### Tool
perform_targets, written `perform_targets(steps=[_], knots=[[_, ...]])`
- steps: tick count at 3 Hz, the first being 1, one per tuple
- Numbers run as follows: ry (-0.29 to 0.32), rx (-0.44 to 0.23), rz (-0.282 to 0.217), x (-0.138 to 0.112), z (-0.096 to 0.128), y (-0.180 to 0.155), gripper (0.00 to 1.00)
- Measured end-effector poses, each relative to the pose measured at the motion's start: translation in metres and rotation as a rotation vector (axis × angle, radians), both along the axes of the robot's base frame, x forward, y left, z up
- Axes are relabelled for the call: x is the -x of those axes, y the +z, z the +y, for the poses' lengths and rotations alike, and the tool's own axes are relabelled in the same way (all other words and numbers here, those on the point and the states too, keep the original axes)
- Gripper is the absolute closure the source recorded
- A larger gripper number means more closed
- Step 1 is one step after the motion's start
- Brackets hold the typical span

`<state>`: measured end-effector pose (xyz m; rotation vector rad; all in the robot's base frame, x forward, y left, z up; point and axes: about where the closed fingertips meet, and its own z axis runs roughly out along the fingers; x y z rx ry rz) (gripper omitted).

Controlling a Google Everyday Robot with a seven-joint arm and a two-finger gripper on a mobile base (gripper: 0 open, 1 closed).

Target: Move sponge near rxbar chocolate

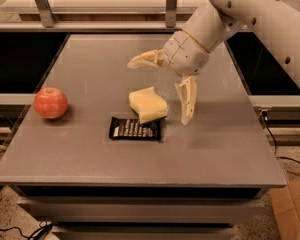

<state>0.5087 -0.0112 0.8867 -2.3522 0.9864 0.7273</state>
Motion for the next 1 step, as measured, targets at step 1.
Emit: perform_targets(steps=[1], knots=[[0.004, 0.0, 0.002, 0.0004, 0.0004, 0.0, 0.0]])
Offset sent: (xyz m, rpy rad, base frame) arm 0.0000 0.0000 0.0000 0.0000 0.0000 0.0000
